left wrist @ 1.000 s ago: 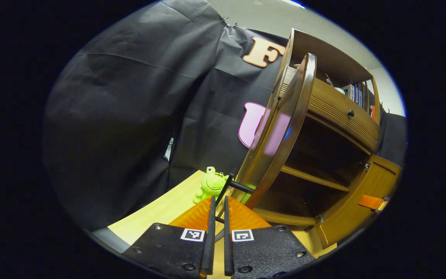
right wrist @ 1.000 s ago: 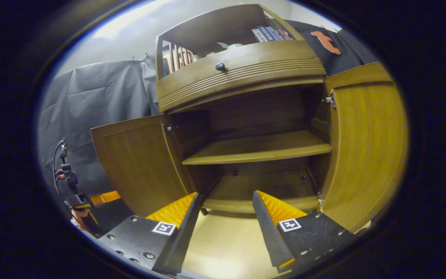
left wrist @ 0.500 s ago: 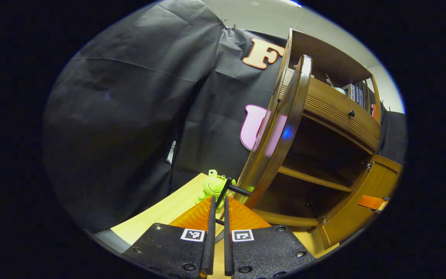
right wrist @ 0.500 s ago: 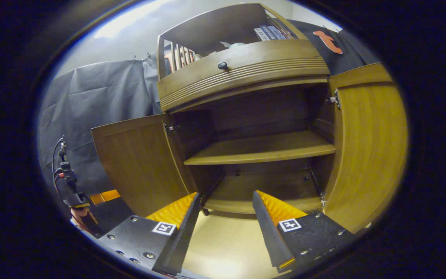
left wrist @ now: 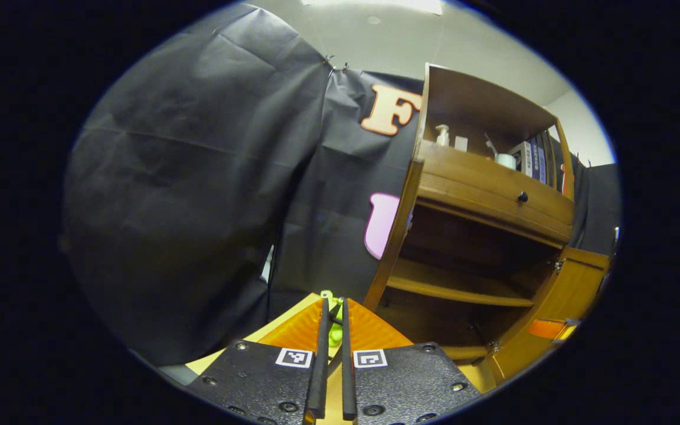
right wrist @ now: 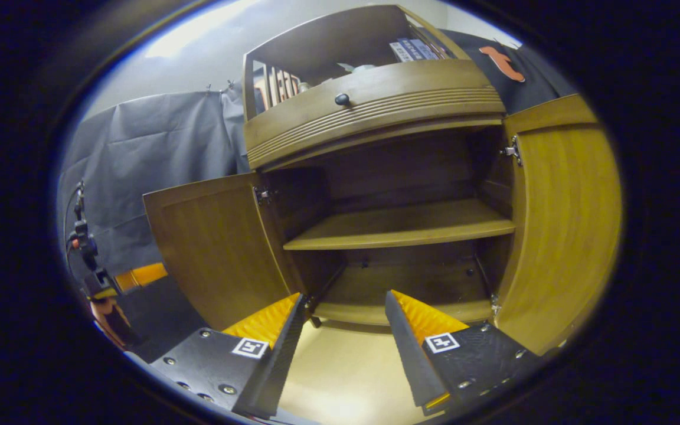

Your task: Open the right door of the double-door shoe cabinet with the right hand, and open the left door with the left hand.

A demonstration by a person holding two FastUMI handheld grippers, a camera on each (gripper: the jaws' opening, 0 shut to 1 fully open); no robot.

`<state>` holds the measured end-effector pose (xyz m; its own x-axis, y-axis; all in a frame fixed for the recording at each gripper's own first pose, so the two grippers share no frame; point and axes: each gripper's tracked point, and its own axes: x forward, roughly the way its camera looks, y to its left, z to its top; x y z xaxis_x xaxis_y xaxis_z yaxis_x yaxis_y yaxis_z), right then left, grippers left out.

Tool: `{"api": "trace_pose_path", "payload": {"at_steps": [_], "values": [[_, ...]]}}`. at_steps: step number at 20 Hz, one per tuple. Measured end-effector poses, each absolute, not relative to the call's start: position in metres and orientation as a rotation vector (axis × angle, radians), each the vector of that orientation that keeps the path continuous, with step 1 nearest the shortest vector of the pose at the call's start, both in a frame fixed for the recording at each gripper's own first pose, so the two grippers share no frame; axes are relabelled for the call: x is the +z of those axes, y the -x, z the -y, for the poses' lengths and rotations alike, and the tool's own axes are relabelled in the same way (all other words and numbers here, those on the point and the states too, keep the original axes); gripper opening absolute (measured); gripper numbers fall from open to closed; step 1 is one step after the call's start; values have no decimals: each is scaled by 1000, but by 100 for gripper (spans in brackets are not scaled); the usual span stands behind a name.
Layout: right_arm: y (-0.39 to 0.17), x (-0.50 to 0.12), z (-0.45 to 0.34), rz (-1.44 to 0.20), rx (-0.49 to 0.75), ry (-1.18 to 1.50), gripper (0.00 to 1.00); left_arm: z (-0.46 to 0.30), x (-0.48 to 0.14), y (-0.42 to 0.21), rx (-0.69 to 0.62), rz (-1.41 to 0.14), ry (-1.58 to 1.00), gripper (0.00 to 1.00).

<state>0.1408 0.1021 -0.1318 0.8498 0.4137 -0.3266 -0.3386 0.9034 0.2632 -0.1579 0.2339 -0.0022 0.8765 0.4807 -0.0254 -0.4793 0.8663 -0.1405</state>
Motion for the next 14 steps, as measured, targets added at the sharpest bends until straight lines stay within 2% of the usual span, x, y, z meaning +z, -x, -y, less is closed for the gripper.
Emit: {"api": "trace_pose_path", "payload": {"at_steps": [4,7,8,9,10,11,14], "values": [[-139,-127,-97,-368,398,-161,81,-226,68,164,533,123,41,11],[-142,-114,-93,-330,392,-131,81,-204,111,164,506,189,-8,11],[-143,-108,-93,-314,389,-124,81,-194,125,162,483,218,-11,6],[-144,-101,-92,-297,386,-116,81,-183,132,156,453,233,-8,11],[-146,-94,-92,-280,382,-111,81,-171,135,149,420,236,0,11],[-147,-85,-92,-260,381,-107,81,-160,135,142,390,235,10,2],[-151,-53,-92,-183,372,-80,81,-123,130,117,282,221,14,2]]}}
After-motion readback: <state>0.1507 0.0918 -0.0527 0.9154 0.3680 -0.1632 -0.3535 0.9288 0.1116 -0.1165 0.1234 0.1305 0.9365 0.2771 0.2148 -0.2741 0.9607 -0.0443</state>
